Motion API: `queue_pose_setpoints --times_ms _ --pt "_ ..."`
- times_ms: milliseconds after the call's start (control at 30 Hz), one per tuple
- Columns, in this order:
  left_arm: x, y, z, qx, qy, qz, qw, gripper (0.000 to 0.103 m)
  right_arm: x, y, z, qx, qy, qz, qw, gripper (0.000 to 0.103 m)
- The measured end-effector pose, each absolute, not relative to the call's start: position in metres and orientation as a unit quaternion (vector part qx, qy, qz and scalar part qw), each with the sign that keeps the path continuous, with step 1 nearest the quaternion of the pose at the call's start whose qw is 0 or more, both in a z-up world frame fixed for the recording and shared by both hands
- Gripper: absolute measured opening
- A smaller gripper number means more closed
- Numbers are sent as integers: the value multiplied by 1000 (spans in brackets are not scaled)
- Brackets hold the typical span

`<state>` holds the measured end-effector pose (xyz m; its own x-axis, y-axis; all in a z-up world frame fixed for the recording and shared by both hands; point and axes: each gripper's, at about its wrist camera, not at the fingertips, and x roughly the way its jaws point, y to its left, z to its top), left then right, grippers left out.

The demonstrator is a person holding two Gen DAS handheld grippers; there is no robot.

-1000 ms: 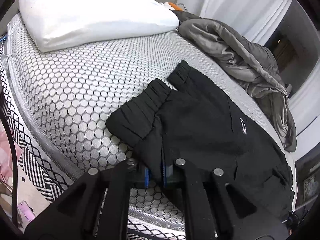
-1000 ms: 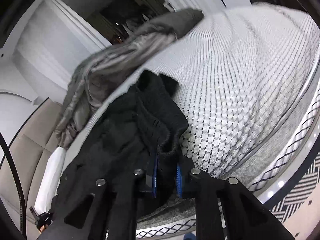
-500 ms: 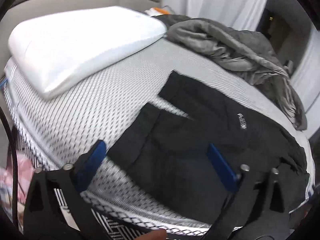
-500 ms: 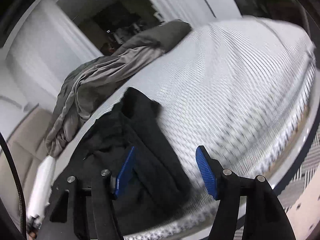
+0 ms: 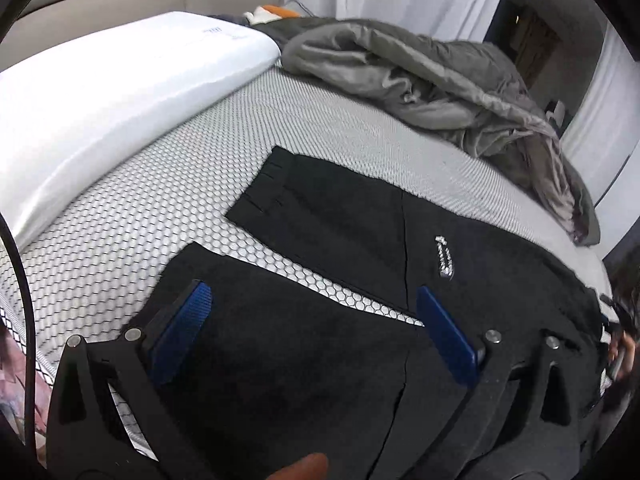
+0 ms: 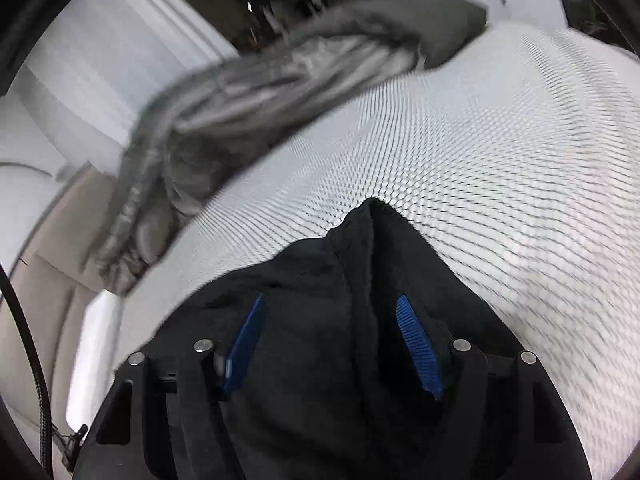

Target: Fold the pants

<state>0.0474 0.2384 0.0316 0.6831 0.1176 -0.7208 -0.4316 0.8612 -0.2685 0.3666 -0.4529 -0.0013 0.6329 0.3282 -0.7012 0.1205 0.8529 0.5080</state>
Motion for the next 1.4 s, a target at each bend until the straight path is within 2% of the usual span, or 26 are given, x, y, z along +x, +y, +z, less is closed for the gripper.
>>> queue_pose_setpoints --times_ms 33,67,100,200,267,300,367,433,467,500,600,633,733,900,1133,1233,1367,1400 --pt "52 235 28 -210 372 153 891 102 379 -451 -10 266 438 62 857 42" --pt "58 233 24 -205 377 151 890 102 392 -449 -15 265 450 68 850 28" --pt "62 233 20 -200 383 151 889 102 403 -449 -18 261 459 68 846 6" --pt "73 234 12 -187 396 160 885 102 422 -459 2 234 409 36 881 5" --pt "78 236 8 -191 398 167 882 102 438 -471 2 232 425 -9 875 9" --pt "80 238 6 -196 399 171 879 102 445 -475 -2 231 449 -22 863 17" --pt "77 243 5 -209 397 176 876 102 437 -477 0 221 455 -30 862 18" --pt "70 246 6 -216 389 176 878 102 406 -480 16 228 426 -14 875 20" --pt "66 248 7 -216 387 178 879 102 389 -481 23 238 411 1 880 31" --pt "59 249 9 -215 380 182 881 102 365 -481 31 245 391 18 887 49" --pt "36 258 14 -225 363 192 884 102 289 -475 48 232 340 50 910 76" --pt "24 263 15 -230 358 197 883 102 264 -471 49 224 339 64 912 81" --pt "-5 274 15 -252 345 212 879 102 205 -463 47 223 324 79 916 82" --pt "-59 291 8 -297 330 207 872 99 126 -478 24 285 293 68 910 83" --pt "-88 293 -16 -361 331 155 858 71 77 -496 -5 316 295 45 901 83" --pt "-85 284 -29 -380 335 127 853 57 73 -497 -13 330 296 47 895 83" --pt "-67 275 -36 -380 338 117 853 47 62 -500 -22 340 299 49 890 83" --pt "-62 275 -38 -381 339 120 852 40 60 -500 -24 340 299 56 890 83"
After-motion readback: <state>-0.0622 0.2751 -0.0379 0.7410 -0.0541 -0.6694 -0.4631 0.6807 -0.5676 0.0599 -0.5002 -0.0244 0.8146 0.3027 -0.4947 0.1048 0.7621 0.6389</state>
